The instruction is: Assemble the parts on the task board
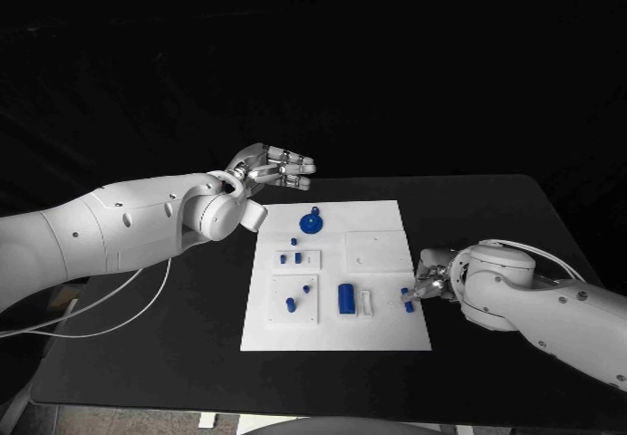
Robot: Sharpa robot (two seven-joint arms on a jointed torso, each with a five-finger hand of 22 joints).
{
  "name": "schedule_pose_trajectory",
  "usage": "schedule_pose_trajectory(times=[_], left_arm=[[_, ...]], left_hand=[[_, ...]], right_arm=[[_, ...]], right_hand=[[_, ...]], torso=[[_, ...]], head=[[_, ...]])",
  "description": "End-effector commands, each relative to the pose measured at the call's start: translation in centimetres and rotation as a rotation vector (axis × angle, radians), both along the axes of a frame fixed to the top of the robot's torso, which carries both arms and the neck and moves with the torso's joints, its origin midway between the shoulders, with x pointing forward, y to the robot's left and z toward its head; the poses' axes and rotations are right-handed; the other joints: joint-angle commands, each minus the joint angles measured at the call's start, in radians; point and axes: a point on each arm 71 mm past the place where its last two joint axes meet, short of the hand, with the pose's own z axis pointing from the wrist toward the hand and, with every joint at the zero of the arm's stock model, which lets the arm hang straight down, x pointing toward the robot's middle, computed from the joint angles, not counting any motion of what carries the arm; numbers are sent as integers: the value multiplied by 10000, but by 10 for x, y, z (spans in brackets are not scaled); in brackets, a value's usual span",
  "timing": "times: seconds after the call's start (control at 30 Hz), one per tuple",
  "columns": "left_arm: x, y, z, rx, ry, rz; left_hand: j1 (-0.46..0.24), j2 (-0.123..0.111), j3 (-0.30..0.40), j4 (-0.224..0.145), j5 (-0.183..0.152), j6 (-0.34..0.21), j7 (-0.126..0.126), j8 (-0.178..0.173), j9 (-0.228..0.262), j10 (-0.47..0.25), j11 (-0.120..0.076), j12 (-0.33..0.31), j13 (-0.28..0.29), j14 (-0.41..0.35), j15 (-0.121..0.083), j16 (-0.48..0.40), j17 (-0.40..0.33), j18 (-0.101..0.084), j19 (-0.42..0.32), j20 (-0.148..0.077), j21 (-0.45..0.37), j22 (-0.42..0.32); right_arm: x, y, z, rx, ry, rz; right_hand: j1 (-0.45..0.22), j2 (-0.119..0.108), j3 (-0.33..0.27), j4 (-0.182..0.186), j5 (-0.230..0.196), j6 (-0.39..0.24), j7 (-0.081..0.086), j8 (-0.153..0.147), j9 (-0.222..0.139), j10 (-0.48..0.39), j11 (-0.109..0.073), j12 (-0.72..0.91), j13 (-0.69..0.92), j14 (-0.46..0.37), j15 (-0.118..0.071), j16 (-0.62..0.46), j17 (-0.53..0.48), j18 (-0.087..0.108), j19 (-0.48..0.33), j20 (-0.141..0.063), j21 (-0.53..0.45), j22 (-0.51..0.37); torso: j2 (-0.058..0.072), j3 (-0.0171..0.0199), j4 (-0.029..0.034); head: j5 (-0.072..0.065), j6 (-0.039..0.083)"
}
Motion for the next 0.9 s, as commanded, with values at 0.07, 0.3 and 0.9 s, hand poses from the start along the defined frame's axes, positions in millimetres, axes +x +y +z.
schedule_pose_trajectory(times=[0.07,0.3,0.9], left_arm=[[0,-4,1,-7,-53,-214],[-1,-2,1,129,-43,-190],[-1,0,0,441,-82,-140]], left_hand=[[4,40,10,14,13,-33,62,-3,-1,-33,0,-18,11,-59,18,-17,6,62,-54,38,58,-17],[-10,17,-12,33,10,-36,67,-2,0,-42,4,-18,11,-55,18,-15,7,65,-48,38,77,-37],[-290,-355,-44,354,-50,-164,118,-2,0,-33,20,-13,15,-51,34,-16,20,67,-54,54,98,-87]], right_arm=[[-4,2,-9,-539,90,-72],[-8,7,-19,-729,279,84],[-9,9,-36,-1100,342,101]], right_hand=[[83,-9,-70,-200,39,106,-54,-42,670,-3,-88,-23,-24,10,-39,4,8,-127,483,-34,-37,1048],[146,-15,-61,-343,30,-19,-44,-35,1103,-42,-80,30,24,18,-33,-2,4,-121,482,-30,-55,1044],[346,220,584,-1763,2808,-830,258,-46,766,-373,66,-234,-9,0,41,21,125,-6,455,49,-33,1055]], torso=[[-2,12,22],[-6,11,33],[-22,7,12]], head=[[-17,-35],[15,-102],[52,-171]])
